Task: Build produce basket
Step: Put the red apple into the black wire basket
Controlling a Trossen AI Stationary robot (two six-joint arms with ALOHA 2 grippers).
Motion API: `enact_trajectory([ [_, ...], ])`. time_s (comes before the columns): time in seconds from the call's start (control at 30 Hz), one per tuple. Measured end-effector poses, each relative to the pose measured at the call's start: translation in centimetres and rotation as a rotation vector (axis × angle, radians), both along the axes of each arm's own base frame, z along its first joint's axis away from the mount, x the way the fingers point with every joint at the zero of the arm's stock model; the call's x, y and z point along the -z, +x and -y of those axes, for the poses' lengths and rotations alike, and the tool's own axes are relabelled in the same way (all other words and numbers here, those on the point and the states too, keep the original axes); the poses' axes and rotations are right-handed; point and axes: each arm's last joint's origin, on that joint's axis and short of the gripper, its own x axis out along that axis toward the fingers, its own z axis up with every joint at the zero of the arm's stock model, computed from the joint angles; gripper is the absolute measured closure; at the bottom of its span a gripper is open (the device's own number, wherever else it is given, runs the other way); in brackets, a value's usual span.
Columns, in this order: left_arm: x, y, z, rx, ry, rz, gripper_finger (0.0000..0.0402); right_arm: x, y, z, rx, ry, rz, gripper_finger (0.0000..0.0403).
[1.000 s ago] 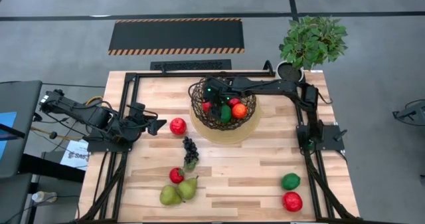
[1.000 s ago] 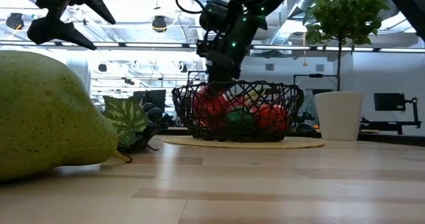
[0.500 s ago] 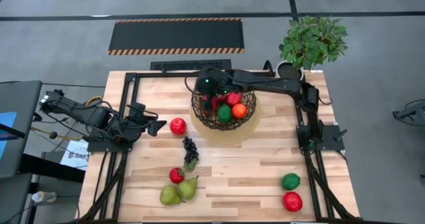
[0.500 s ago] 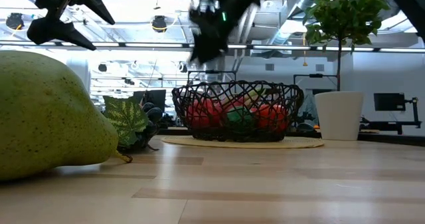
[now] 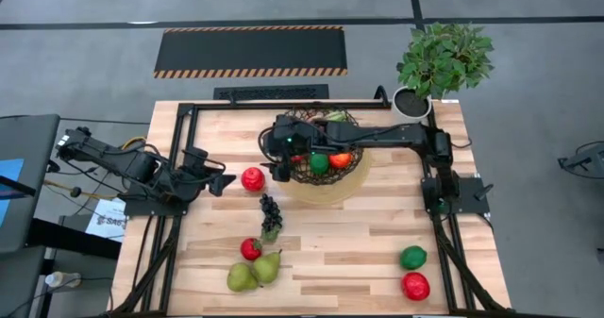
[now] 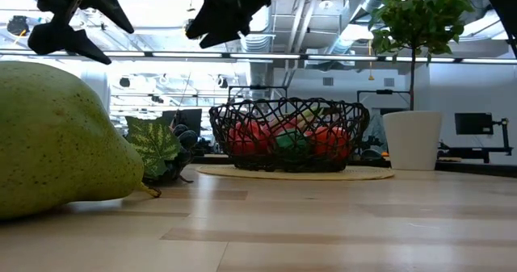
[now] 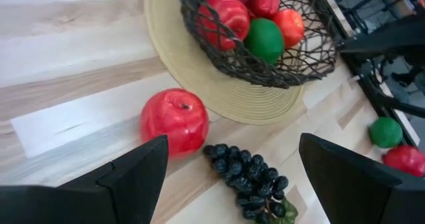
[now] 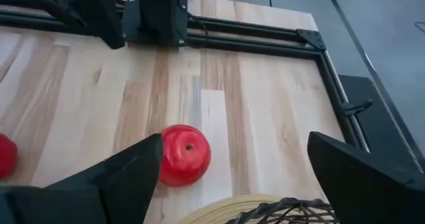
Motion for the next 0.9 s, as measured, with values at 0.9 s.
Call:
enact_trajectory([
  [0.9, 0.8, 0.5, 0.1, -0.041, 0.016, -0.073, 0.0077, 9.7, 6.1, -1.8, -0.006, 0.075, -0.07, 0.0014],
])
